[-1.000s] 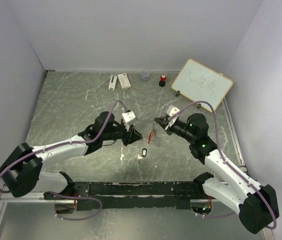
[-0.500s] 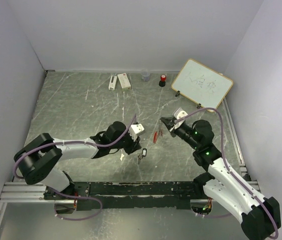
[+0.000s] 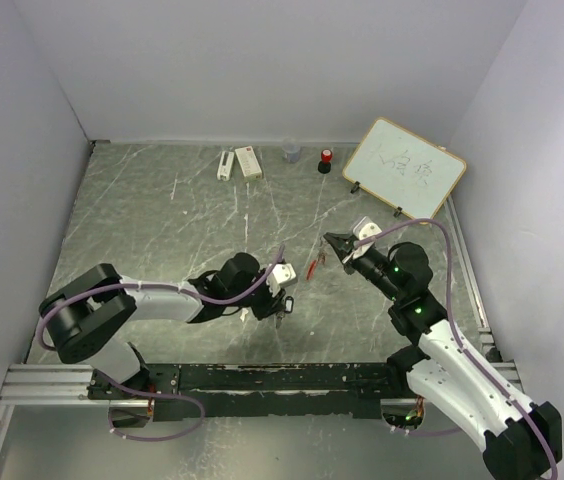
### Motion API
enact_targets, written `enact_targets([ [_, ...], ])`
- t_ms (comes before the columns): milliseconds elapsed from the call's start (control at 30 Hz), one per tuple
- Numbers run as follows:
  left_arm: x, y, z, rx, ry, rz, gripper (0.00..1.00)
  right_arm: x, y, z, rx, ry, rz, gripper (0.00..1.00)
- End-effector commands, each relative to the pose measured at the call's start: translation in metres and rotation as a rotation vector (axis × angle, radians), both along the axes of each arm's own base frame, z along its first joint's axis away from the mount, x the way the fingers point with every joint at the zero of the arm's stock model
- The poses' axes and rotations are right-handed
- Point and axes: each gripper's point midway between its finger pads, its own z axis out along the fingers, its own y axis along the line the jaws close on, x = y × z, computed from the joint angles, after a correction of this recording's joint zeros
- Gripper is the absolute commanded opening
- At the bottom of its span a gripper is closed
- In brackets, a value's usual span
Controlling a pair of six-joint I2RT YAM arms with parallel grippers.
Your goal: Put the keys on the keyring
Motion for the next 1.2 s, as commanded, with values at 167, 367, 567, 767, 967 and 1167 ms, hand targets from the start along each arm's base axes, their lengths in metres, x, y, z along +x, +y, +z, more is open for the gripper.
enact_targets([
  [167,-0.015,-0.005,-0.013,-0.005,-0.005,-0.092,0.36,-0.001,-0.006,0.007,0.009,-0.024,-0.027,0.00],
  [367,-0.014,-0.009,-0.016,-0.009,-0.014,-0.091,0.36,-0.002,-0.008,0.007,0.004,-0.026,-0.029,0.00],
  [567,-0.010,-0.010,-0.019,-0.001,-0.018,-0.083,0.34,-0.002,-0.007,0.006,0.002,-0.027,-0.024,0.00],
  [767,-0.008,-0.011,-0.017,-0.011,-0.027,-0.073,0.27,-0.002,-0.007,0.005,-0.002,-0.026,-0.023,0.00],
  [967,-0.009,-0.014,-0.016,-0.017,-0.024,-0.086,0.08,-0.002,-0.007,0.004,-0.001,-0.023,-0.024,0.00],
  [1167,-0.002,-0.013,-0.003,-0.042,-0.061,-0.051,0.07,-0.003,-0.006,0.005,-0.002,-0.025,-0.014,0.00],
])
